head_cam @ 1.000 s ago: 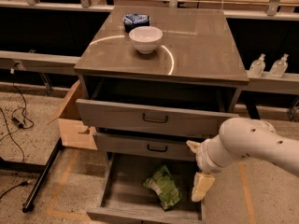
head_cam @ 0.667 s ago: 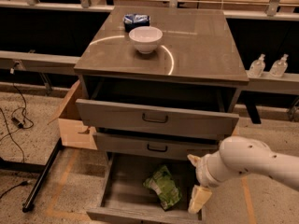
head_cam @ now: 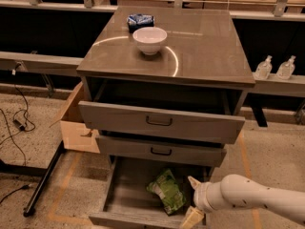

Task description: Pick green rice chip bag from bottom drawer and place on counter

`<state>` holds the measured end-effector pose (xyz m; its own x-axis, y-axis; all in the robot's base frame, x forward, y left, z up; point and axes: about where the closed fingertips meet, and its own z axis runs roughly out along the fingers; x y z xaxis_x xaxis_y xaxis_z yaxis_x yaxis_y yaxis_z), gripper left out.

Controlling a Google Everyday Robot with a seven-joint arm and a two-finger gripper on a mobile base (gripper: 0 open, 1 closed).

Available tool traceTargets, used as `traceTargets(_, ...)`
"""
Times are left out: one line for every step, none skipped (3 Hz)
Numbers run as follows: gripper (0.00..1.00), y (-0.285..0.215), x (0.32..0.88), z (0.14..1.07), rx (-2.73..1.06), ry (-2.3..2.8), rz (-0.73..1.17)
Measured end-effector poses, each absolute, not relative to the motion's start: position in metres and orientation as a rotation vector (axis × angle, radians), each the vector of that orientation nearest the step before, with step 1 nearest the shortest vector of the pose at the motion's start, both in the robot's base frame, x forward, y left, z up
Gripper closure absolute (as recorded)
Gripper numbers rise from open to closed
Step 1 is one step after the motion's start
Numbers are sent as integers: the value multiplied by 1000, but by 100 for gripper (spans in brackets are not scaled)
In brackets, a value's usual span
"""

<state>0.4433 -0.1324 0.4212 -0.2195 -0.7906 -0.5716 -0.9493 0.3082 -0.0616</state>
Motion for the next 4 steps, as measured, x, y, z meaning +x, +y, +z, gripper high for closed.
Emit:
traceTargets(0,-133,444,422,-1539,2074,412)
traceTargets(0,-137,461,393,-1482,2099,396)
traceTargets(0,-142,490,351,-1341,2164,389)
traceTargets(0,-148,514,307,-1199,2235,404)
